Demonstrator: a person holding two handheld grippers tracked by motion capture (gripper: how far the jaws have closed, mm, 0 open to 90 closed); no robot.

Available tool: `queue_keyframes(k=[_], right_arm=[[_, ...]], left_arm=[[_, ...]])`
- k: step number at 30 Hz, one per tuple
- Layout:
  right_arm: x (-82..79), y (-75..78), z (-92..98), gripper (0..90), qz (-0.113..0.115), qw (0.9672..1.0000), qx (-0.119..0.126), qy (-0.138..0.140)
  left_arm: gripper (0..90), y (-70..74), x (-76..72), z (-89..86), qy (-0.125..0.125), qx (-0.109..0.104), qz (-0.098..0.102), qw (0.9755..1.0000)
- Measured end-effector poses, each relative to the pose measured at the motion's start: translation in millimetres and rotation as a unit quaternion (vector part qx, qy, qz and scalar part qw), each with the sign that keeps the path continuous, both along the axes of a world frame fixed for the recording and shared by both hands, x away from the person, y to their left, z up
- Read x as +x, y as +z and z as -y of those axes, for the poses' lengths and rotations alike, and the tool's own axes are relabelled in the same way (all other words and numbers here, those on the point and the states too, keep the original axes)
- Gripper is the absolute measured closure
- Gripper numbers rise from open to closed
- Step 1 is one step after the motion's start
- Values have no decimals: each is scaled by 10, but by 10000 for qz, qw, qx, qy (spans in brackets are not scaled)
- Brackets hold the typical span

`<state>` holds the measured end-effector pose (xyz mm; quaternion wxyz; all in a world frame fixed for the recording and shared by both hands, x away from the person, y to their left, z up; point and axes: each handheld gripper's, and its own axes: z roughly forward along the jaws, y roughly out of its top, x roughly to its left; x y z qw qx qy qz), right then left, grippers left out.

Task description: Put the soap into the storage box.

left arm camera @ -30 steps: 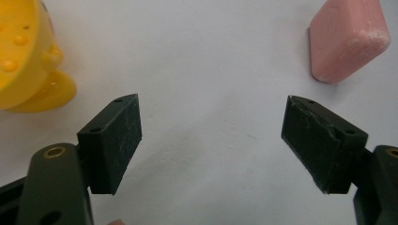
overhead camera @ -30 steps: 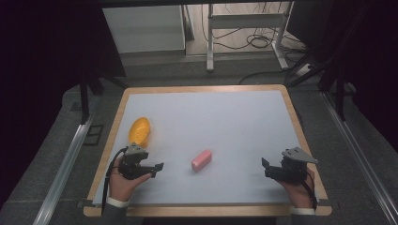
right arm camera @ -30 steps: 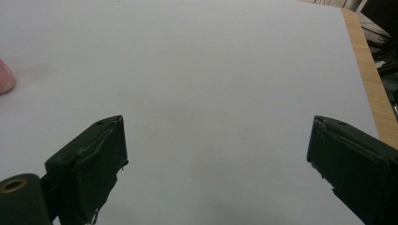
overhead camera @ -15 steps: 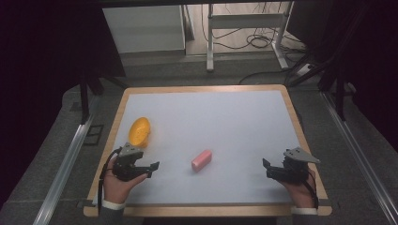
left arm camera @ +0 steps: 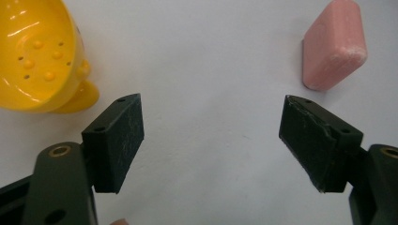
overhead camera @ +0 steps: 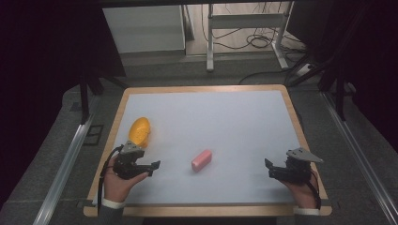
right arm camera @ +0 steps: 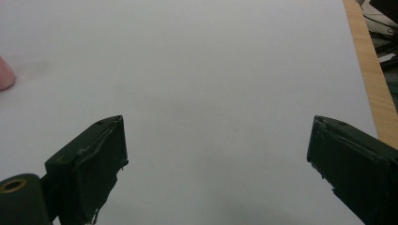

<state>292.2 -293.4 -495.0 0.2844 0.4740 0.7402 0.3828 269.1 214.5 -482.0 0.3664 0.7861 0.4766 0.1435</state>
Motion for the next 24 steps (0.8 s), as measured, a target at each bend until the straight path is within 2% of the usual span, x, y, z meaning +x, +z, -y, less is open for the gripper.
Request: queue_keyframes(k=[10, 24], right_arm=[[16, -20, -26, 49, -75, 10000, -52, -13], [7, -29, -54, 49, -97, 9999, -97, 36]], left_arm=[[228, 167, 63, 124, -193, 81, 49, 9998], [222, 241, 141, 274, -453, 204, 3, 9988]])
